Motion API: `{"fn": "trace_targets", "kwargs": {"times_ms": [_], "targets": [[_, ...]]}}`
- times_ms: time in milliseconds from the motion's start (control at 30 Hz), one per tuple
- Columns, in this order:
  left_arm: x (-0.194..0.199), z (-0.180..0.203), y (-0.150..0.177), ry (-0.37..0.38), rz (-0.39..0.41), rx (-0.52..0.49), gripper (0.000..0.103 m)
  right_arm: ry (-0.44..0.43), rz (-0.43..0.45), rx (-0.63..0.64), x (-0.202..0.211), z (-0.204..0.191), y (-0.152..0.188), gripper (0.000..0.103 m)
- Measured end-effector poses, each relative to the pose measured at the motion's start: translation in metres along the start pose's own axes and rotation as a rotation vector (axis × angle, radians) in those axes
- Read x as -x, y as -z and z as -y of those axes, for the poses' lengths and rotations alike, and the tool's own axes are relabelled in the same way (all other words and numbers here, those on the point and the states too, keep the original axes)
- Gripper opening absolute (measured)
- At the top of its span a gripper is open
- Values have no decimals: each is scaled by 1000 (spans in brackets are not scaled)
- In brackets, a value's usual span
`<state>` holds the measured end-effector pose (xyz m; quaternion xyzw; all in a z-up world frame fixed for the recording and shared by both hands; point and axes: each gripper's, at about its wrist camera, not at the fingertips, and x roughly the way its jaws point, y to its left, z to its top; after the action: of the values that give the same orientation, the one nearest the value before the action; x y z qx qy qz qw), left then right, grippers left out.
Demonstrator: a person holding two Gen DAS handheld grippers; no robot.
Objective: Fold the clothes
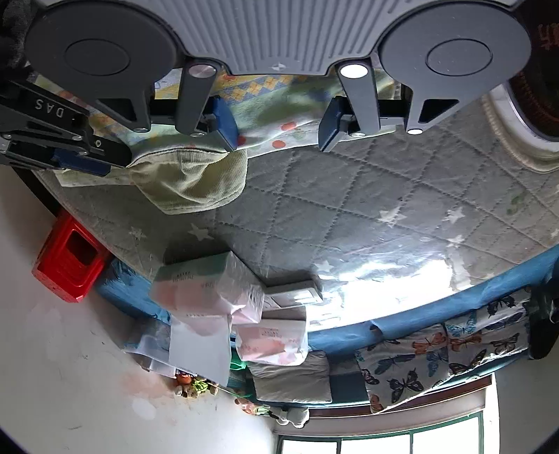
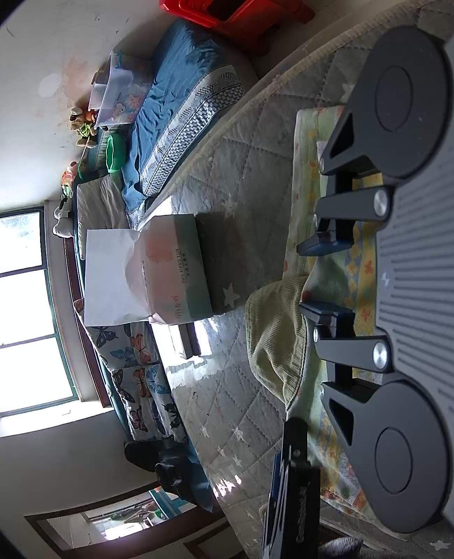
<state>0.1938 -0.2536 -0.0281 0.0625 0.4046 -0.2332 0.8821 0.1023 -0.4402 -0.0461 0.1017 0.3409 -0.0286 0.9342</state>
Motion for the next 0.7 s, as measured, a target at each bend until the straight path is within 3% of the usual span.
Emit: {"fn": "trace_targets", "kwargs": {"times_ms": [233, 367, 700], "targets": [[-1, -1, 0, 8, 20, -7, 55, -1, 9, 27, 7, -5, -1, 29], [14, -1, 5, 10, 36, -15, 55, -44, 9, 79, 22, -16, 2, 30], [60, 14, 44, 59, 68, -72, 55, -101, -27, 207, 55, -46, 34, 30]]}}
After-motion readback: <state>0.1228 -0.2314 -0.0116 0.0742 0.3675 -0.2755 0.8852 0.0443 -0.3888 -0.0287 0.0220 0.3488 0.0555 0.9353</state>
